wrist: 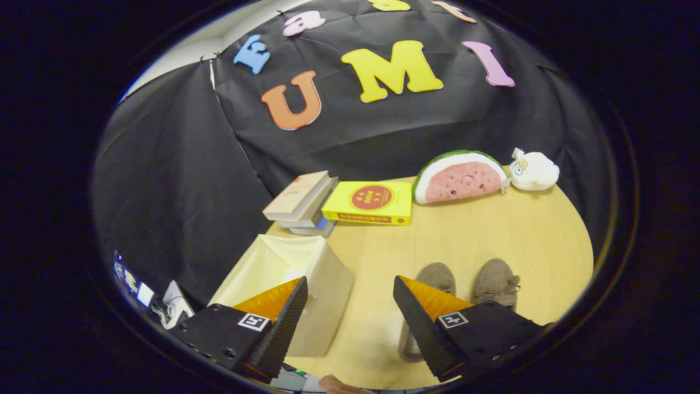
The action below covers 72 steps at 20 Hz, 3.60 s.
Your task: Open the storage box then place both shoes into the box .Put the left shoe in first, then the right shoe, with the right side of both shoes facing outward in a uniform manner.
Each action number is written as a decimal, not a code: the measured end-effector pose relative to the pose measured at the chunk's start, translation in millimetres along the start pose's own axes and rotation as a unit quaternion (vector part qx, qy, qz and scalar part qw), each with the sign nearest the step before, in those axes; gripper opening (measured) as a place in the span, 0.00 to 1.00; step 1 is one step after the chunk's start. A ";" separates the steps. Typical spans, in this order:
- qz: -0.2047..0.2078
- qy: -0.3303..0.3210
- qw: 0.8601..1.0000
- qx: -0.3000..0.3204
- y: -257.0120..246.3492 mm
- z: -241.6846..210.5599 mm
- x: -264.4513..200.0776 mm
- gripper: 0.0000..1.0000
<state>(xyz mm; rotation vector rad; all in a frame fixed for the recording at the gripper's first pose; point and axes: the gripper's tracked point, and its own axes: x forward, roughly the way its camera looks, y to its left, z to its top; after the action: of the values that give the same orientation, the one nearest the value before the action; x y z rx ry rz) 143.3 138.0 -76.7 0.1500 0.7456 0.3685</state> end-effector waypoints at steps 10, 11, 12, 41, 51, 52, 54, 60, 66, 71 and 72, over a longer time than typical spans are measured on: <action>-0.114 0.148 0.982 -0.021 -118.0 -86.4 37.8 0.75; -0.125 0.161 0.979 -0.020 -125.6 -90.9 40.8 0.66; -0.125 0.172 0.977 -0.016 -128.1 -94.8 44.9 0.56; -0.041 0.042 0.997 0.056 66.1 32.3 -62.7 0.00; -0.019 0.086 0.993 0.072 171.7 -20.0 40.4 0.00; -0.019 0.093 0.993 0.076 177.3 -29.5 51.2 0.00; -0.023 0.104 0.991 0.078 185.9 -49.9 70.7 0.00; -0.054 0.149 0.985 0.068 194.7 -97.6 118.2 0.00; -0.070 0.171 0.981 0.057 194.6 -113.9 132.9 0.00; -0.054 0.166 0.984 0.046 191.3 -105.5 123.2 0.04; -0.057 0.157 0.985 0.043 186.8 -98.9 116.9 0.16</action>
<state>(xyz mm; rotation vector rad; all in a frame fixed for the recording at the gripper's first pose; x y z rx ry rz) 103.2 355.5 -173.8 0.1317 1.0779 0.2536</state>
